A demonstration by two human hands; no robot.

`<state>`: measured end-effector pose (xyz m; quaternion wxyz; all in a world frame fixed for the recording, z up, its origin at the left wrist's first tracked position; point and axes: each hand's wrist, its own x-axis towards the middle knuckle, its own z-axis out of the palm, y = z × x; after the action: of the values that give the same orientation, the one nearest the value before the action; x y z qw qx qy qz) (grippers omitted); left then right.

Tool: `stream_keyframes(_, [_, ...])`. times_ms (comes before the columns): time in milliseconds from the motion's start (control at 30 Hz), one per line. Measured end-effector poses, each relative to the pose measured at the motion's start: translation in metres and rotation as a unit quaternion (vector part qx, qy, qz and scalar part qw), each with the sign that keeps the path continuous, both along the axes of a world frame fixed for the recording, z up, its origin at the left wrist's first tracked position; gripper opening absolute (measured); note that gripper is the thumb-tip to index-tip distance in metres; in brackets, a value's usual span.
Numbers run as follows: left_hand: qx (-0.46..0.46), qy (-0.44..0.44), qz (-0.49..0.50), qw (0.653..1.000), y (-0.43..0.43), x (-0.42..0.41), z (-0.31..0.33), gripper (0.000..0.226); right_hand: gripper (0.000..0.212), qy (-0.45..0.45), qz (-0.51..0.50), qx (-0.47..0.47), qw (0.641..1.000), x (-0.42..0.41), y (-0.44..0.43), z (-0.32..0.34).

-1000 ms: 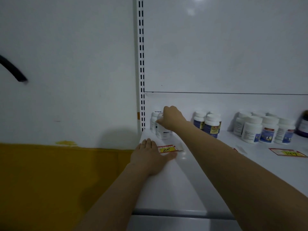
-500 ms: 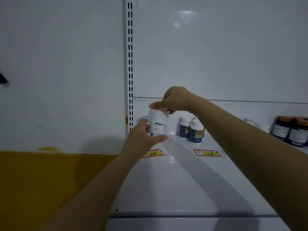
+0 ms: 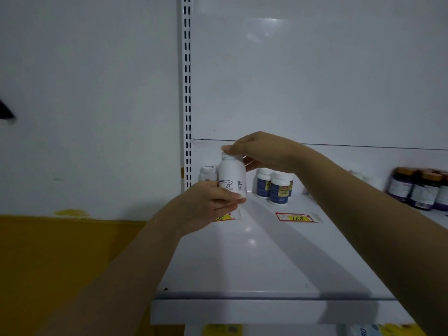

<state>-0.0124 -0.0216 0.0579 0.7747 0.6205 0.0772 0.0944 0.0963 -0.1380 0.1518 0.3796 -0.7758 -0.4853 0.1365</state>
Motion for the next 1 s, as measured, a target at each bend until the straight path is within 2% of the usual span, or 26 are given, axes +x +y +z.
stream_keyframes(67, [0.106,-0.007,0.065,0.992,-0.005,0.000,0.000,0.029,0.027,0.012,0.014,0.008,1.000,0.000,-0.001,0.001])
stream_keyframes(167, [0.299,-0.014,0.223,0.928,-0.019,0.001,0.001,0.046,0.023,0.051,0.045,0.035,0.997,-0.001,-0.002,0.004])
stream_keyframes(300, [0.405,-0.063,0.380,0.830,-0.026,0.009,-0.005,0.058,0.018,0.026,0.023,0.047,0.998,-0.006,0.003,0.003])
stream_keyframes(367, [0.422,-0.070,0.404,0.808,-0.028,0.012,-0.009,0.061,0.025,0.014,-0.004,0.055,0.998,-0.006,0.005,0.001])
stream_keyframes(400, [0.416,-0.069,0.395,0.816,-0.028,0.013,-0.009,0.062,0.027,0.005,-0.013,0.057,0.998,-0.005,0.005,0.000])
stream_keyframes(500, [0.362,-0.053,0.304,0.880,-0.029,0.010,-0.006,0.060,0.032,-0.015,-0.021,0.059,0.998,0.000,0.000,0.001])
stream_keyframes(567, [0.361,-0.031,0.249,0.898,-0.026,0.010,-0.005,0.054,0.033,-0.026,-0.020,0.054,0.998,0.003,-0.006,0.001])
stream_keyframes(667, [0.364,-0.023,0.212,0.906,-0.022,0.009,-0.004,0.044,0.035,-0.043,-0.013,0.041,0.998,0.004,-0.009,-0.002])
stream_keyframes(767, [0.347,-0.018,0.198,0.917,-0.024,0.010,-0.005,0.046,0.039,-0.055,0.000,0.029,0.998,0.004,-0.010,-0.005])
stream_keyframes(900, [0.342,-0.038,0.239,0.908,-0.025,0.016,-0.010,0.041,0.040,-0.061,0.015,0.022,0.998,0.003,-0.010,-0.006])
stream_keyframes(1000, [0.351,-0.044,0.271,0.895,-0.024,0.018,-0.012,0.046,0.041,-0.061,0.024,0.011,0.998,0.002,-0.009,-0.005])
